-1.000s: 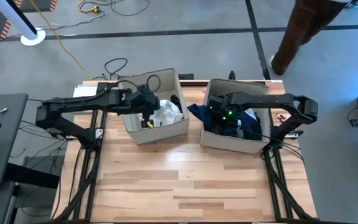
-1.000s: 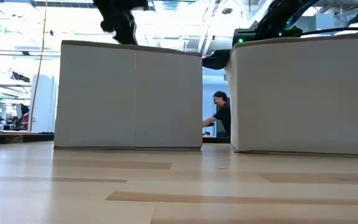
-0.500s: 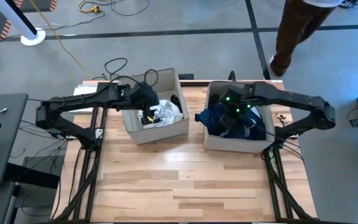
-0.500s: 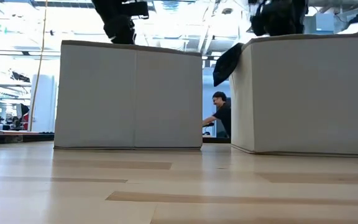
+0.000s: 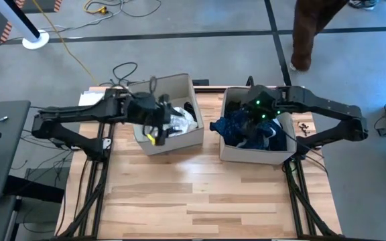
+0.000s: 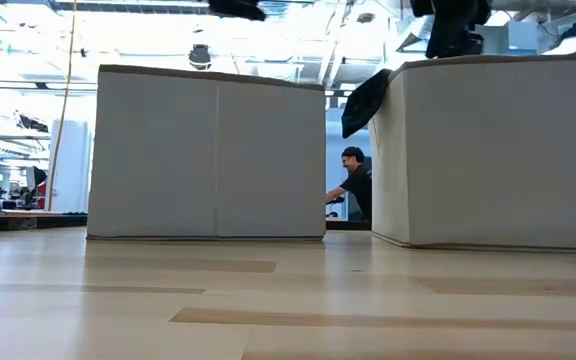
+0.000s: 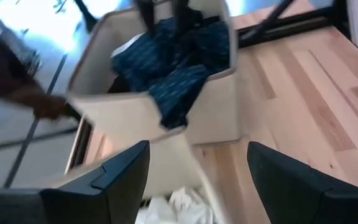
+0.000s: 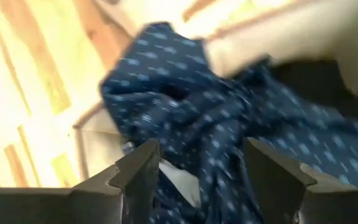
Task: Sort clothes
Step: Return to Home Position
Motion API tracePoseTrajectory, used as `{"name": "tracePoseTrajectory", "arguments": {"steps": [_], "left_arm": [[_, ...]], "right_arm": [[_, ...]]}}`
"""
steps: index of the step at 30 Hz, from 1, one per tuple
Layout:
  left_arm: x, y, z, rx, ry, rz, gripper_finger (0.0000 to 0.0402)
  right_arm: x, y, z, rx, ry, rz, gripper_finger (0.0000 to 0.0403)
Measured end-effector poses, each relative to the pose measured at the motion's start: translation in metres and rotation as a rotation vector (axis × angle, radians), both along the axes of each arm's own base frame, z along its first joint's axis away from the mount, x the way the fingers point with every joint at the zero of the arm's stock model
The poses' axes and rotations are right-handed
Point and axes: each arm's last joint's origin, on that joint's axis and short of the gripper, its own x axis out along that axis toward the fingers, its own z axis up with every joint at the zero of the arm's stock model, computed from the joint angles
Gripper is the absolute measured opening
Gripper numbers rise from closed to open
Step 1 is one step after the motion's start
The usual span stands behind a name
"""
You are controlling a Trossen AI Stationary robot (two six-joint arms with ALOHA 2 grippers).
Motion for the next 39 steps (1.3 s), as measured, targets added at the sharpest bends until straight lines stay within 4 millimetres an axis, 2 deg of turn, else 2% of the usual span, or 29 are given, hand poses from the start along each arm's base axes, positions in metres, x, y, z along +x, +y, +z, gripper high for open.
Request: {"name": "tracePoseTrajectory", "arguments": {"steps": [7, 12, 20, 23, 25, 28, 29, 34, 39], "left_arm": [[0.030, -0.011, -0.015, 0.059, -0.008, -0.063, 0.0265], [0.033, -0.010, -0.022, 0.042, 0.027, -0.048, 0.0265], [0.032, -0.010, -0.022, 0.017, 0.037, -0.037, 0.0265], [0.031, -0.010, -0.025, 0.009, 0.066, -0.035, 0.0265], [0.030, -0.010, -0.027, 0.007, 0.088, -0.035, 0.0265], [0.029, -0.010, -0.028, 0.005, 0.107, -0.035, 0.0265], [0.029, -0.010, -0.029, 0.005, 0.110, -0.035, 0.0265], [0.028, -0.010, -0.028, 0.009, 0.113, -0.022, 0.0265], [0.023, -0.011, -0.025, 0.004, 0.109, -0.014, 0.0265]], "right_arm": [[0.033, 0.015, -0.013, -0.107, 0.019, 0.213, 0.0249], [0.046, 0.011, -0.034, -0.096, 0.158, 0.242, 0.0249], [0.073, 0.008, -0.054, -0.087, 0.158, 0.320, 0.0245], [0.076, 0.006, -0.060, -0.086, 0.189, 0.336, 0.0209], [0.077, 0.008, -0.059, -0.099, 0.181, 0.359, 0.0152], [0.074, 0.012, -0.051, -0.148, 0.145, 0.391, 0.0040], [0.071, 0.013, -0.047, -0.175, 0.137, 0.388, 0.0022], [0.048, 0.018, -0.025, -0.267, 0.099, 0.276, 0.0006], [0.010, 0.015, -0.010, -0.311, 0.178, 0.068, 0.0003]]}}
